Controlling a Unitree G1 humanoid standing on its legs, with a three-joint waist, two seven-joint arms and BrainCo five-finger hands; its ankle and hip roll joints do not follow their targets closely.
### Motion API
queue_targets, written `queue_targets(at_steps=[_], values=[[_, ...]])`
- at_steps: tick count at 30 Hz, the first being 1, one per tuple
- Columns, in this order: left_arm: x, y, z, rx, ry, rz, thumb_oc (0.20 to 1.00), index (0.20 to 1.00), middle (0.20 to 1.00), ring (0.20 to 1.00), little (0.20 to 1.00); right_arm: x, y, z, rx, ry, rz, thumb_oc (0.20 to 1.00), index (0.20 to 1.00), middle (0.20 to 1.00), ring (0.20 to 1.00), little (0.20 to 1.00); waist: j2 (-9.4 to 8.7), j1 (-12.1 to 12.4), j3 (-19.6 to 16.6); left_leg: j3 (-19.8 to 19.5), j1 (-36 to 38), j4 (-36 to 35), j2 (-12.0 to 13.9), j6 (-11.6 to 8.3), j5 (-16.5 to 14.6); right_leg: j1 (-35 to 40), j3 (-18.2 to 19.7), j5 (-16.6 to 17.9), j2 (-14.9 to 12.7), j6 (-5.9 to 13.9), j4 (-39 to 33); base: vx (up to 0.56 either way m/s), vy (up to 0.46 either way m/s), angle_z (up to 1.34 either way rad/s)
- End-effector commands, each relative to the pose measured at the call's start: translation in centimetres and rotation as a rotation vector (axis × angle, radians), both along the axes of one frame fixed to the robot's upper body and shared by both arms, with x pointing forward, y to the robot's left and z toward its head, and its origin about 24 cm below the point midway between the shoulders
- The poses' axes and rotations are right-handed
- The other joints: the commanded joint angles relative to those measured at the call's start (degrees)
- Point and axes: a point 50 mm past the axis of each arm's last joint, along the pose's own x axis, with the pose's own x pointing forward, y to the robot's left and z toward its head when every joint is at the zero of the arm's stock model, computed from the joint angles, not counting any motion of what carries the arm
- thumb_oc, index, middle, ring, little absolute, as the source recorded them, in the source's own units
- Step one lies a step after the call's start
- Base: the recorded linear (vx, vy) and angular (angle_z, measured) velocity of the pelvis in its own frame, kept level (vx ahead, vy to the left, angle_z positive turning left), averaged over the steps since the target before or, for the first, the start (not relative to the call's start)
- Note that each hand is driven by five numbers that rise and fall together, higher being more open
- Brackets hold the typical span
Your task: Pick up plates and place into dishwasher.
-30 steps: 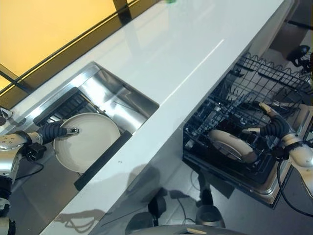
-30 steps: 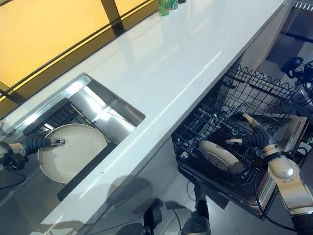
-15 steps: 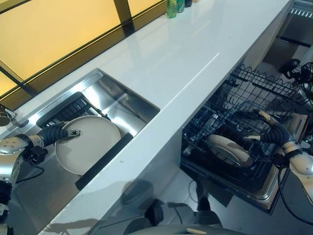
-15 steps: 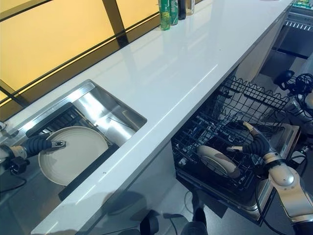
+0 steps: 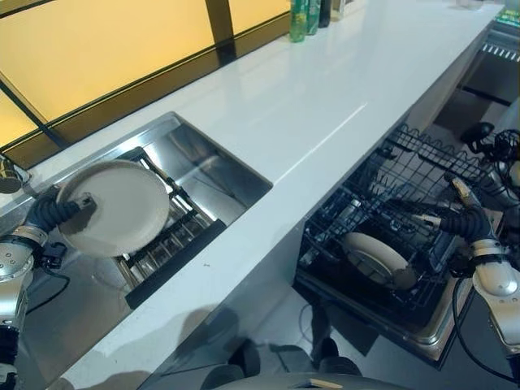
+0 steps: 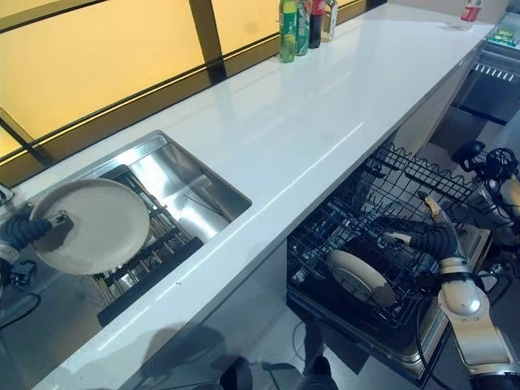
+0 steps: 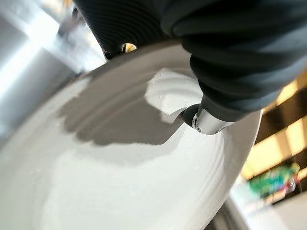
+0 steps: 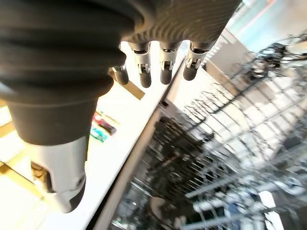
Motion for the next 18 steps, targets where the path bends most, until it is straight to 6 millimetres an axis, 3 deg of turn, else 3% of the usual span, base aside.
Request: queue_targets(at_steps=[1, 6, 10, 14, 16, 18], values=[[-0.5, 0.7, 4.6, 0.125, -0.304, 0.114, 0.200, 0.200, 0.200, 0.200, 0.200, 0.4, 0.3, 3.2, -0.054, -0.178, 0.021, 1.000, 1.000, 1.000, 1.000, 1.000, 0.02, 0.99, -4.33, -0.25, -3.82, 3.87, 0.25, 1.22, -2.39, -2.74, -0.72, -8.31, -1.40, 1.14, 11.10, 0.00, -0.035, 0.06], [-1.3, 0.5, 5.6, 0.148, -0.496, 0.193, 0.200, 0.200, 0.200, 0.200, 0.200, 0.5, 0.7, 4.3, -0.036, -0.287, -0.003, 1.000, 1.000, 1.000, 1.000, 1.000, -0.33, 1.47, -5.18, -0.79, -3.53, 3.50, 0.46, 1.02, -2.39, -2.50, -0.95, -8.58, -1.00, 0.78, 11.12, -0.01, -0.022, 0.07], [-1.7, -1.5, 6.4, 0.152, -0.652, 0.163, 0.200, 0.200, 0.200, 0.200, 0.200, 0.4, 2.0, 7.0, -0.013, -0.483, 0.041, 1.000, 1.000, 1.000, 1.000, 1.000, -0.72, 2.22, -5.61, -1.16, -3.28, 3.16, 0.54, 1.01, -2.48, -2.26, -1.20, -8.75, -0.71, 0.58, 11.06, -0.03, -0.028, 0.01], [-1.2, -5.4, 7.7, 0.086, -0.814, 0.003, 0.200, 0.200, 0.200, 0.200, 0.200, 0.6, 5.4, 10.2, -0.008, -0.650, 0.239, 1.000, 1.000, 1.000, 1.000, 1.000, -1.32, 3.75, -6.42, -1.73, -3.26, 3.01, 0.57, 1.01, -2.54, -1.92, -1.81, -8.89, -0.44, 0.30, 10.94, -0.06, -0.046, 0.01], [-1.0, -6.7, 8.0, 0.031, -0.849, -0.066, 0.200, 0.200, 0.200, 0.200, 0.200, 0.8, 6.5, 11.0, -0.020, -0.685, 0.299, 1.000, 1.000, 1.000, 1.000, 1.000, -1.50, 4.16, -6.82, -1.92, -3.24, 2.83, 0.59, 0.96, -2.48, -1.74, -2.06, -8.96, -0.34, 0.17, 10.80, -0.04, -0.044, 0.04], [-0.2, -9.2, 8.0, -0.040, -0.845, -0.203, 0.200, 0.200, 0.200, 0.200, 0.200, 1.0, 8.4, 12.2, -0.019, -0.740, 0.396, 1.000, 1.000, 1.000, 1.000, 1.000, -1.89, 4.95, -7.53, -2.18, -3.24, 2.60, 0.73, 0.88, -2.32, -1.40, -2.59, -9.06, -0.15, -0.03, 10.69, -0.05, -0.061, 0.06]])
